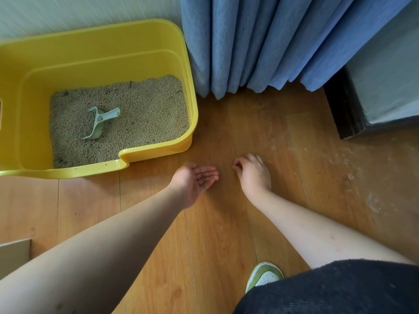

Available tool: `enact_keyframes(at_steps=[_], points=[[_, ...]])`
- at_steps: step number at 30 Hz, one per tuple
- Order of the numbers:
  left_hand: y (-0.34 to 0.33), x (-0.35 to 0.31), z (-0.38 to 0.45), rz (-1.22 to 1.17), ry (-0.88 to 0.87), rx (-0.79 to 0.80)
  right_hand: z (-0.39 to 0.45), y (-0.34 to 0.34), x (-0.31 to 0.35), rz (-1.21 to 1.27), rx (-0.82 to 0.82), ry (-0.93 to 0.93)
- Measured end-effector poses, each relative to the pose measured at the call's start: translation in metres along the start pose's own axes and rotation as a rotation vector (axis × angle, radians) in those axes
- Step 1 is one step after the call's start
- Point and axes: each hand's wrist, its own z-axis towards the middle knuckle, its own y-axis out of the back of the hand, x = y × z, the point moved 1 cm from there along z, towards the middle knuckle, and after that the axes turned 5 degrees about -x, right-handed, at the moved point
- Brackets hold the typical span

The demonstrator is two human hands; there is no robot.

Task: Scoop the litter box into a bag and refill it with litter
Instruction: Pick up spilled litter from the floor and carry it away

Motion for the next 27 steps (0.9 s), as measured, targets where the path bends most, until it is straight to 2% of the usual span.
enact_keyframes(at_steps=[5, 13, 16, 19, 22, 24, 27], points=[[0.0, 0.003, 0.003, 0.005, 0.003, 0.001, 0.001, 0.001, 0.001, -0.085, 0.055, 0.074], [-0.014, 0.004, 0.002, -0.048, -0.009, 0.017, -0.021, 0.039, 0.055, 0.114, -0.004, 0.332], [-0.019, 0.003, 0.002, -0.034, 0.002, 0.051, -0.025, 0.047, 0.054, 0.13, -0.073, 0.369], [-0.019, 0.007, 0.002, 0.072, 0.01, 0.052, -0.021, 0.062, 0.026, 0.175, -0.194, 0.25], [-0.023, 0.017, 0.002, 0.123, 0.023, 0.054, -0.025, 0.071, -0.023, 0.259, -0.243, -0.061], [-0.03, 0.022, 0.0, 0.144, 0.037, 0.08, -0.036, 0.07, -0.057, 0.281, -0.177, -0.27], [-0.041, 0.03, -0.004, 0.179, 0.063, 0.135, -0.058, 0.057, -0.094, 0.242, -0.026, -0.397]])
